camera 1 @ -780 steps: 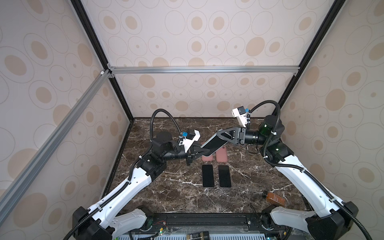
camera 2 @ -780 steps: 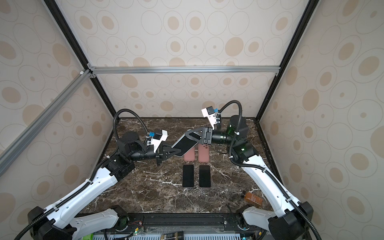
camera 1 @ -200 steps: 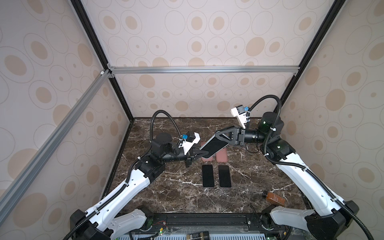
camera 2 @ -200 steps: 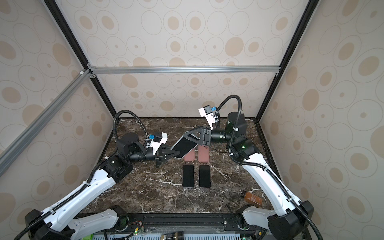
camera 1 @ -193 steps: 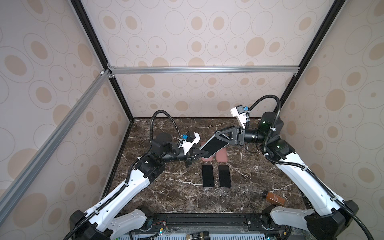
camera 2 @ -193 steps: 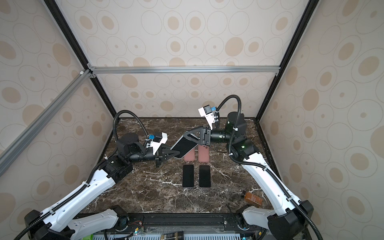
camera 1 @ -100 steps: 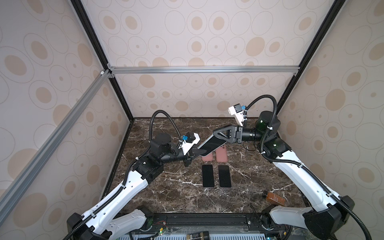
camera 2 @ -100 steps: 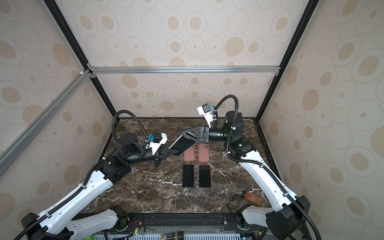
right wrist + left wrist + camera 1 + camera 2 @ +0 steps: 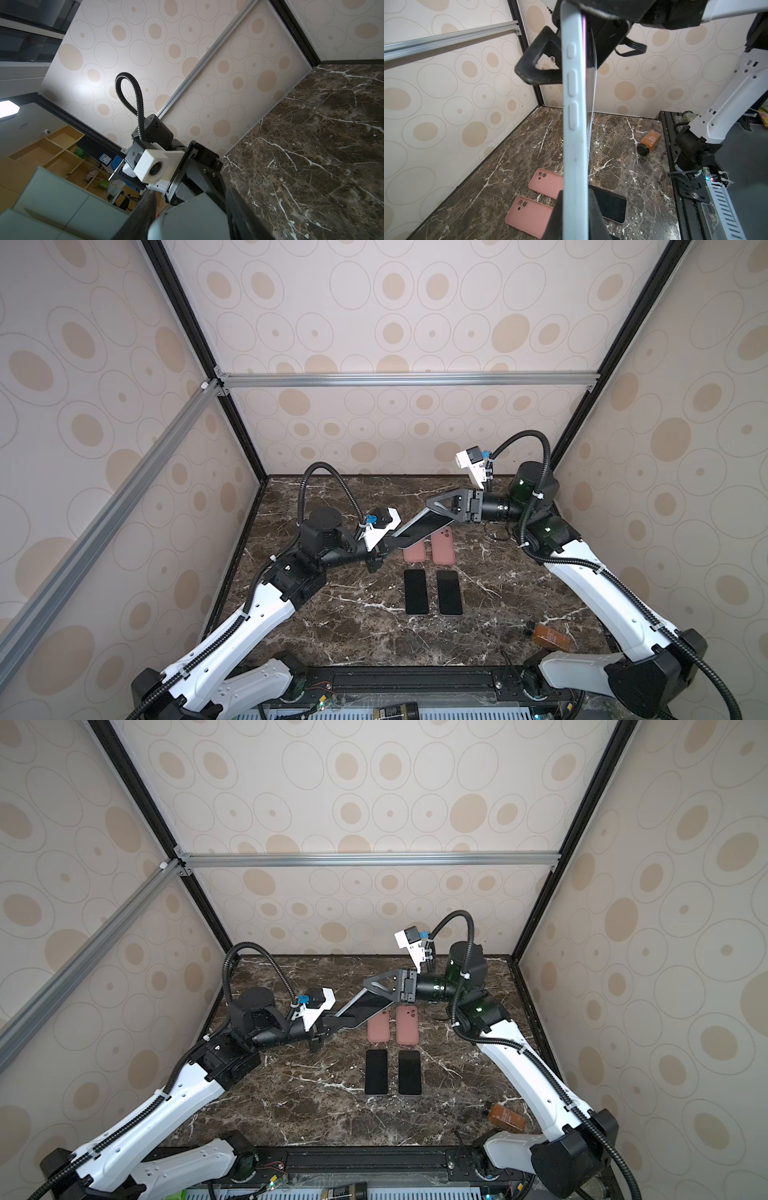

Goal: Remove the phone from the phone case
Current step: 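Open the right gripper and draw it back while the left gripper holds the phone, then raise the phone upright with the left gripper while the right gripper approaches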

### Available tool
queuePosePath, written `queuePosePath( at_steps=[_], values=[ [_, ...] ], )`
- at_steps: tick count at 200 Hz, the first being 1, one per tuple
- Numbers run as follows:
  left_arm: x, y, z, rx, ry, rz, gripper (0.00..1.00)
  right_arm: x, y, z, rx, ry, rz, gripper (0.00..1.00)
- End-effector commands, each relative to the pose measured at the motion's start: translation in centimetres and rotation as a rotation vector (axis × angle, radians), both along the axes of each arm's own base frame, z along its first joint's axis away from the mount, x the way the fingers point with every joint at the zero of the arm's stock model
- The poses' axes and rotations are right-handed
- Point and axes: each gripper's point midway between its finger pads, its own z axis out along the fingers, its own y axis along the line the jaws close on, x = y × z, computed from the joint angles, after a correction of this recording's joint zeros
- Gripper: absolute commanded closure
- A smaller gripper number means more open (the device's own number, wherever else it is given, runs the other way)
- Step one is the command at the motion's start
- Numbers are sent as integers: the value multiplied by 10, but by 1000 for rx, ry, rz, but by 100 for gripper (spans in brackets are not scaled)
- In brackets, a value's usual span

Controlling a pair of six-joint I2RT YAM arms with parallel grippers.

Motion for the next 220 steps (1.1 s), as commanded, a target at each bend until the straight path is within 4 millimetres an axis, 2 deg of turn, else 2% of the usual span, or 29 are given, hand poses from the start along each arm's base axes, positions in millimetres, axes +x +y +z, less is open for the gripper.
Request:
queuePosePath(
  at_steps=[1,42,98,128,150,177,203,215,220],
  values=[
    [28,25,33,15,-211,194,100,12,-5,0,5,164,-84,43],
    [28,27,30,30,-218,205,100,18,-9,3,10,154,-123,42],
    [26,29,22,38,-210,207,100,19,-24,45,111,14,-193,24],
    [24,29,21,19,-197,204,100,17,-33,53,119,-82,-243,22],
    [20,28,27,-44,-172,193,100,20,-44,44,63,-168,-341,22],
    [15,31,50,-192,-109,190,100,23,-56,26,-9,-289,-437,20],
    [14,36,72,-359,-18,185,100,17,-54,12,-45,-365,-408,19],
    [6,31,77,-405,37,119,100,10,-49,8,-52,-395,-361,23],
    [4,31,85,-442,35,97,100,7,-48,7,-50,-410,-341,25]
  ],
)
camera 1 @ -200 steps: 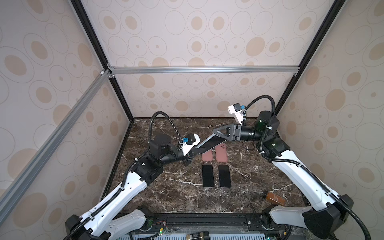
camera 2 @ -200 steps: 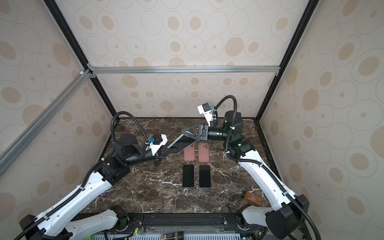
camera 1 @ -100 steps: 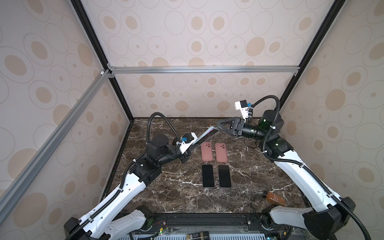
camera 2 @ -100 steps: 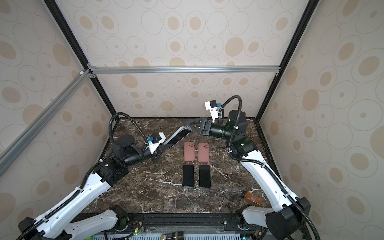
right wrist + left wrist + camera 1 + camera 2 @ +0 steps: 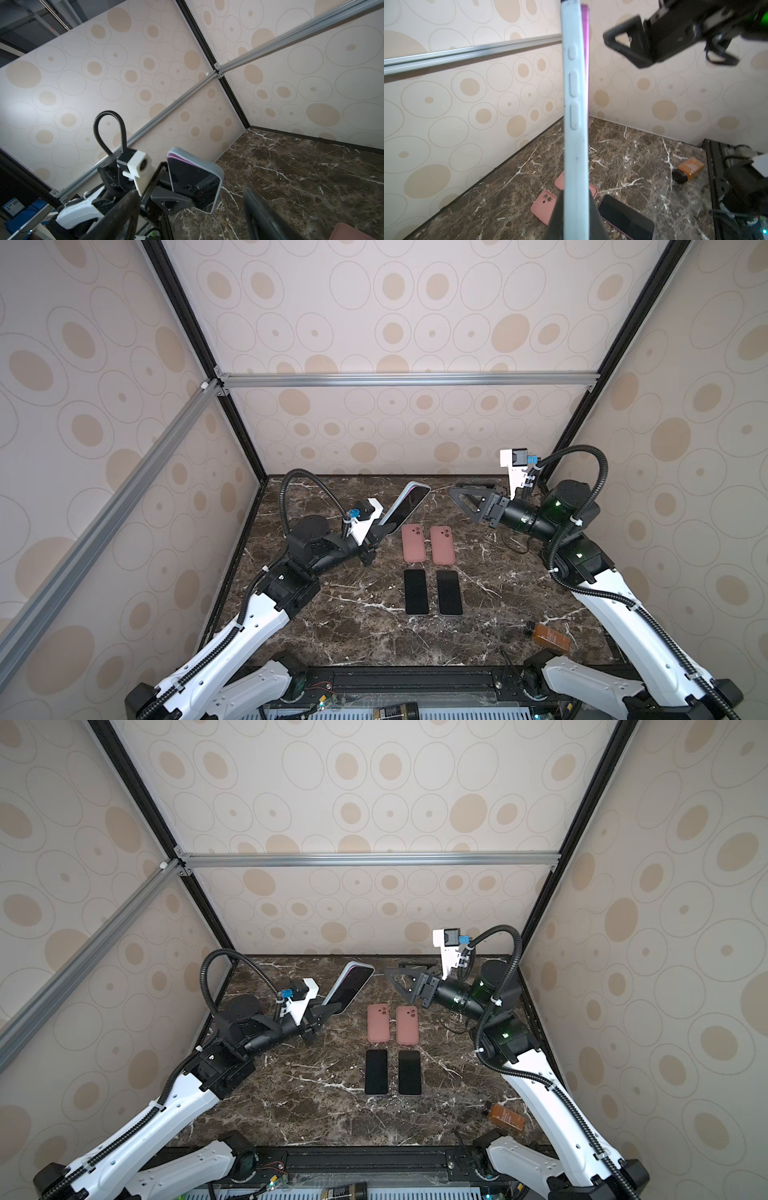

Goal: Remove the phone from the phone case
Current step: 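Raise the phone upright with the left gripper while the right gripper approaches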

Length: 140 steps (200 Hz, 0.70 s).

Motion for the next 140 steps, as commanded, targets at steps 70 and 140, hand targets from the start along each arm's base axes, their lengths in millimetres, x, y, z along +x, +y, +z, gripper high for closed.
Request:
queuePosePath(
  at_steps=[70,140],
  values=[
    [-59,-13,97,-483,70,-472,100,-56,37,-17,-121,-323,347,31],
    [-71,-16,100,-465,72,-539,100,-70,62,-14,-139,-394,443,37]
  ],
)
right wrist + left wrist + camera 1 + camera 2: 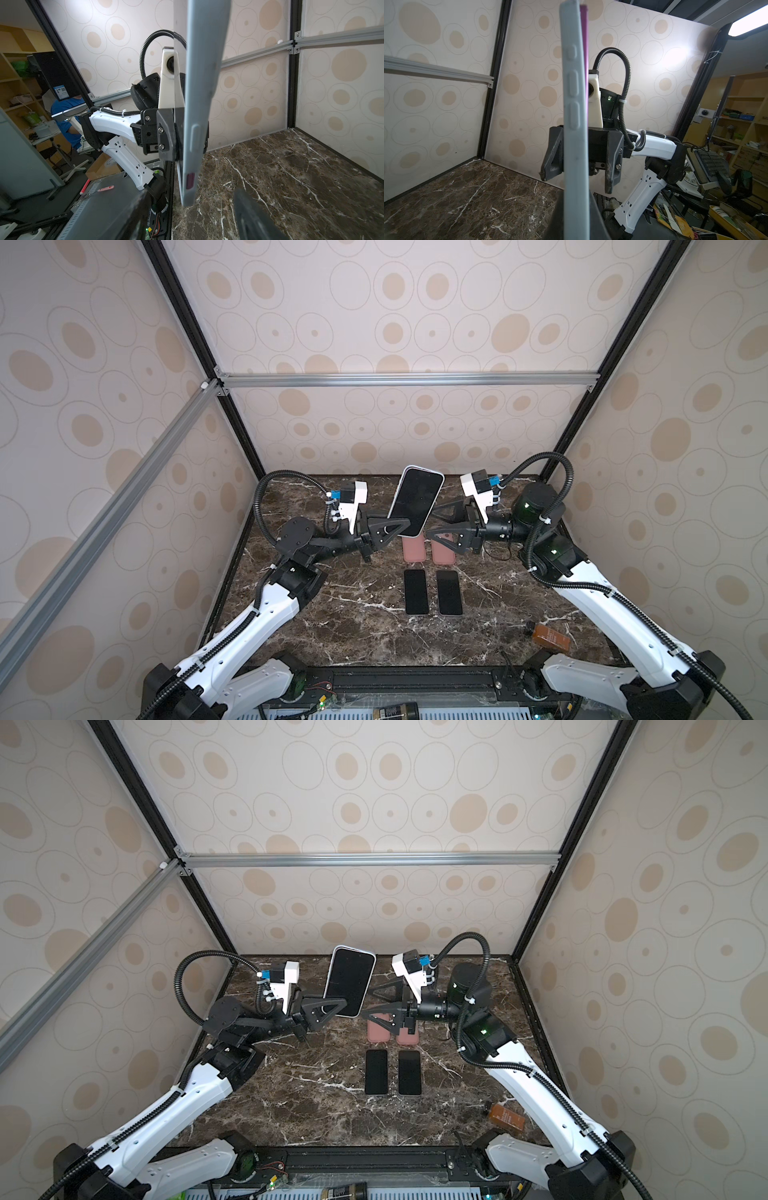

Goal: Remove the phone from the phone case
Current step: 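Raise the phone upright with the left gripper while the right gripper approaches, then grasp the upright phone's other edge with the right gripper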

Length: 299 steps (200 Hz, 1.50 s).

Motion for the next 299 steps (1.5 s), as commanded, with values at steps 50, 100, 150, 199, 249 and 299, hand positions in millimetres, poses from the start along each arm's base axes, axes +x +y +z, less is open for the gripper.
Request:
queuePosePath(
  at_steps=[50,100,150,199,249,299],
  values=[
    [-25,11,38,-99,-115,-55,100,-19,16,13,24,-121,87,47],
    [-28,9,33,-88,-111,-76,100,-25,22,15,16,-133,114,53],
    [-27,8,28,-84,-104,-82,100,-24,26,16,11,-133,118,59],
    [-26,7,27,-81,-106,-81,100,-24,31,13,3,-117,128,77],
    [-26,11,29,-74,-137,-34,100,-23,29,9,-13,-106,102,100],
    [-30,16,38,-68,-182,0,73,-27,21,1,-51,-118,65,100]
  ],
)
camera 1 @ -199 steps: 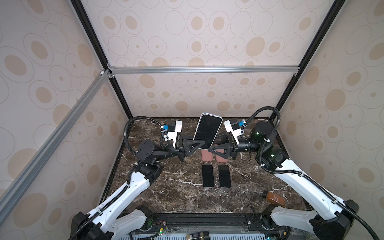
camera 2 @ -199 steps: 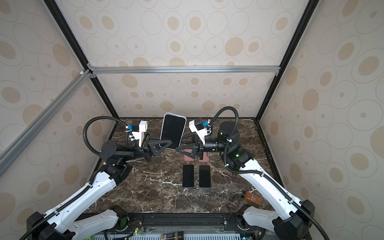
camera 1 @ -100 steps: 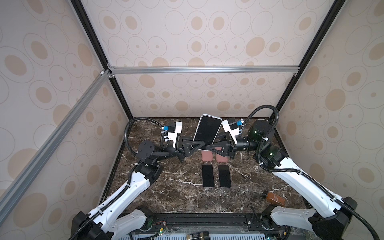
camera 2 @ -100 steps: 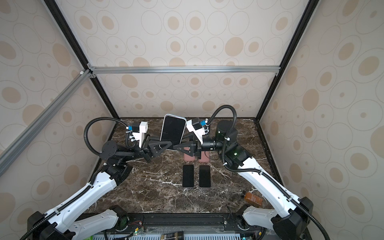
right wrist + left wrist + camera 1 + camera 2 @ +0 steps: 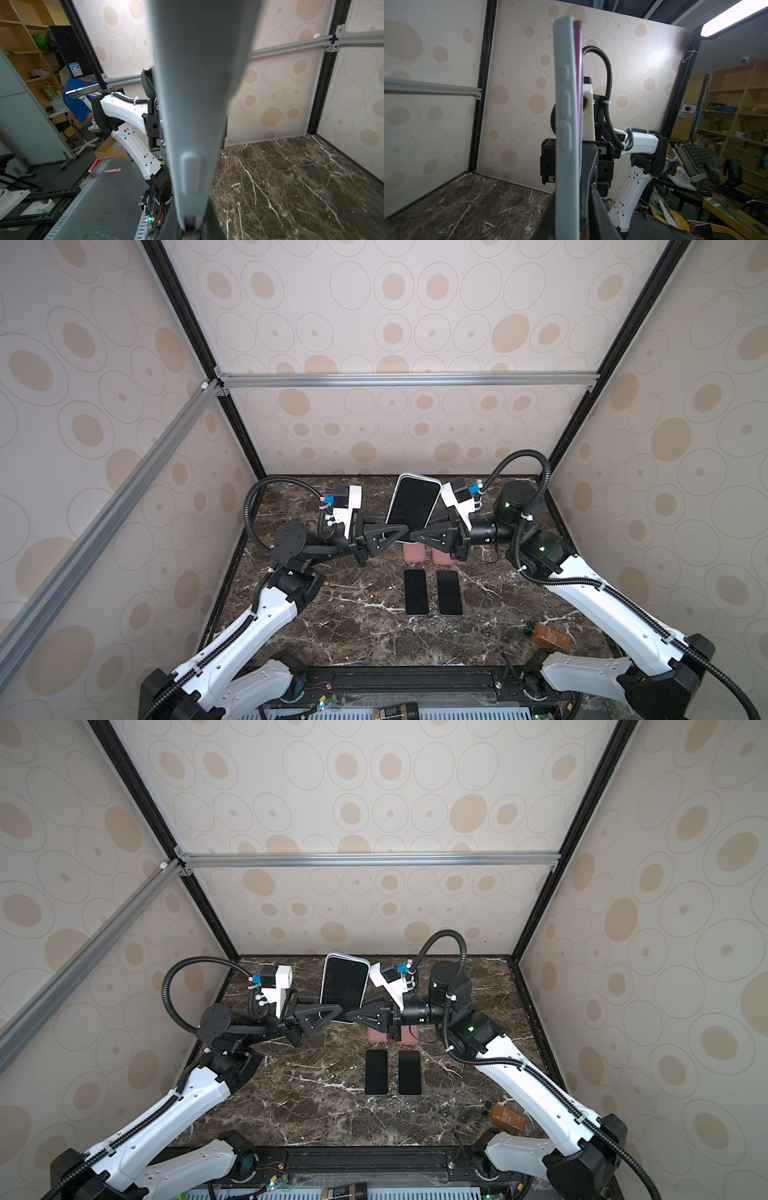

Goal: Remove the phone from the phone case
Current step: 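Grasp the upright phone's other edge with the right gripper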

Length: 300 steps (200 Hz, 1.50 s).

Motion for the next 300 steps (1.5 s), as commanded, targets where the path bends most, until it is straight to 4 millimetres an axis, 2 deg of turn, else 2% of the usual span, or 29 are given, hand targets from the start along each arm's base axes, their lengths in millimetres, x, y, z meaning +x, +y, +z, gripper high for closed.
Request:
queuePosePath(
  at_steps=[1,22,59,68,108,126,162,239,300],
  values=[
    [-13,9,28,-39,-108,24,73,-7,-7,8,5,-66,-22,100],
    [-13,9,29,-35,-112,29,75,-8,-8,5,-9,-64,-26,100],
    [-13,8,29,-32,-110,18,93,-9,-6,8,-11,-56,-2,100],
    [-12,8,30,-33,-109,21,100,-9,-5,8,-7,-57,2,96],
    [-10,7,29,-37,-97,18,100,-7,-3,10,15,-57,7,79],
    [-9,7,28,-37,-90,13,100,-6,-1,11,25,-55,9,76],
    [-7,6,26,-51,-80,13,100,-4,3,13,47,-49,16,76],
    [-7,9,27,-86,-78,19,100,0,10,4,50,-25,14,78],
    [-10,12,29,-104,-85,19,100,5,9,2,61,-25,-15,70]
  ],
)
